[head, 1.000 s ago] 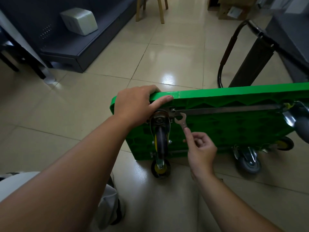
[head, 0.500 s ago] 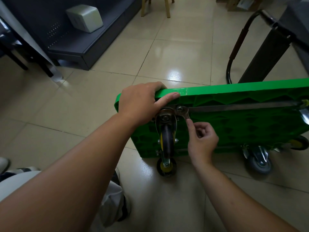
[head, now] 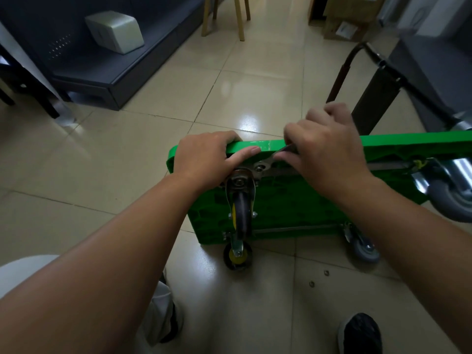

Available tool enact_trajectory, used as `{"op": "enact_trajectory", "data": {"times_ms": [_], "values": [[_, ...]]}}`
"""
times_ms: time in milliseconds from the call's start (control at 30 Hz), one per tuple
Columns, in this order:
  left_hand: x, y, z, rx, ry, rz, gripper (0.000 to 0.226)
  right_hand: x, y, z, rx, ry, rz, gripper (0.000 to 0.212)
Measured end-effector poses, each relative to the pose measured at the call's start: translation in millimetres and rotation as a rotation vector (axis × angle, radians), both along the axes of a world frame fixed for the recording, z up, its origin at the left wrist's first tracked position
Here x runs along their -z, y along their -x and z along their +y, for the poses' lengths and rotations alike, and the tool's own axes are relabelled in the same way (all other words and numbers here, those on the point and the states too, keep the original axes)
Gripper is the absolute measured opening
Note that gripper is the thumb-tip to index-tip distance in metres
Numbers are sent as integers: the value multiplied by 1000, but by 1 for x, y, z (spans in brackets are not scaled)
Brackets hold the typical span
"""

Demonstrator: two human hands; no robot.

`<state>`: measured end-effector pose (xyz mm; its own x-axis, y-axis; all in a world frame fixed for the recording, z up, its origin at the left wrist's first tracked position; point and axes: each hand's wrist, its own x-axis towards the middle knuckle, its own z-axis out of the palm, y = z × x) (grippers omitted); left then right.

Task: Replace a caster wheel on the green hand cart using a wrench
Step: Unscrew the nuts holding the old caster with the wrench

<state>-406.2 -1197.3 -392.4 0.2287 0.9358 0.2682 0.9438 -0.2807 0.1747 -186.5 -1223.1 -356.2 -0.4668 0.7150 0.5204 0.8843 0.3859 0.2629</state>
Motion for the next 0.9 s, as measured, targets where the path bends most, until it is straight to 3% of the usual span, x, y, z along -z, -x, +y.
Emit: {"op": "enact_trajectory", "data": {"times_ms": [67, 133, 233, 300, 367, 467, 767, 900], "values": [[0, 0, 0, -3, -3, -6, 78, -11, 3, -1, -28, -11, -110, 38], [0, 0, 1, -2, -1, -14, 82, -11, -3, -7, -9, 20, -20, 39], [0, 1, 0, -12, 3, -14, 81, 7, -15, -22, 125, 257, 475, 41], [-1, 1, 1, -13, 2, -15, 75, 26, -11, -33, 120, 413, 974, 35], [-1, 1, 1, -8, 0, -12, 70, 50, 3, -42, 128, 432, 1397, 29], [-1, 1, 1, -8, 8, -16, 69, 91, 24, -52, 203, 408, 1730, 28], [-1, 0, 0, -28, -1, -5, 67, 155, 43, -53, 262, 503, 1887, 22], [-1, 1, 0, -27, -13, -5, 65, 159, 53, -41, 267, 390, 1926, 21]]}}
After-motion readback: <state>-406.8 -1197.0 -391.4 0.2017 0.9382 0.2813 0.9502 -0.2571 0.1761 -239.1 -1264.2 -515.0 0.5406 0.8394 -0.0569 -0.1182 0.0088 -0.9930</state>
